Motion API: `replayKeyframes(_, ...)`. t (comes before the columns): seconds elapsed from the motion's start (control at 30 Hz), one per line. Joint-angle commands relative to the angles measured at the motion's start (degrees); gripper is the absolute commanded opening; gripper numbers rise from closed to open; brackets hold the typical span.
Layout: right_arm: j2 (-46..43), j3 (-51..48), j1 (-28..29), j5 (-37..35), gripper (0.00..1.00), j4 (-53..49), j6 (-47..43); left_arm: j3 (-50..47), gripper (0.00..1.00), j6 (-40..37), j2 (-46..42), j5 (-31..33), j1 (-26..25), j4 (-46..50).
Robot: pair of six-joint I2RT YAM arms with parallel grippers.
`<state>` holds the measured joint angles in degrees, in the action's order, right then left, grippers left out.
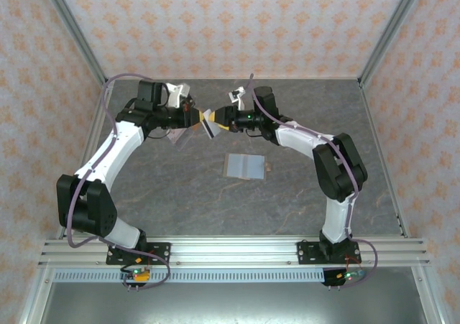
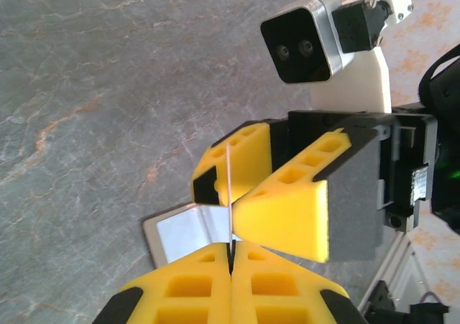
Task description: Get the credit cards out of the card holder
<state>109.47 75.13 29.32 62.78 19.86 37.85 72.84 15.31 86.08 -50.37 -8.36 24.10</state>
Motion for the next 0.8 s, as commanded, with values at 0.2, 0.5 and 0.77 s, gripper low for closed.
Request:
replayKeyframes(0.2, -2.9, -0.8, -0.2, 5.5, 0.25, 9.6, 3.2, -2.9, 0.0, 5.0, -3.1, -6.9, 1.7, -7.4)
replayKeyframes(0.5, -6.8, -3.4, -0.5, 2.0, 0.0, 12.9, 7.3, -4.3, 0.04, 13.8, -3.2, -7.6, 2.4, -14.7)
replayKeyframes(0.77, -9.1, -6.4, -1.0, -7.0, 0.0, 20.1, 18.6, -11.0, 0.46, 34.0, -6.3, -2.2, 1.7, -31.7)
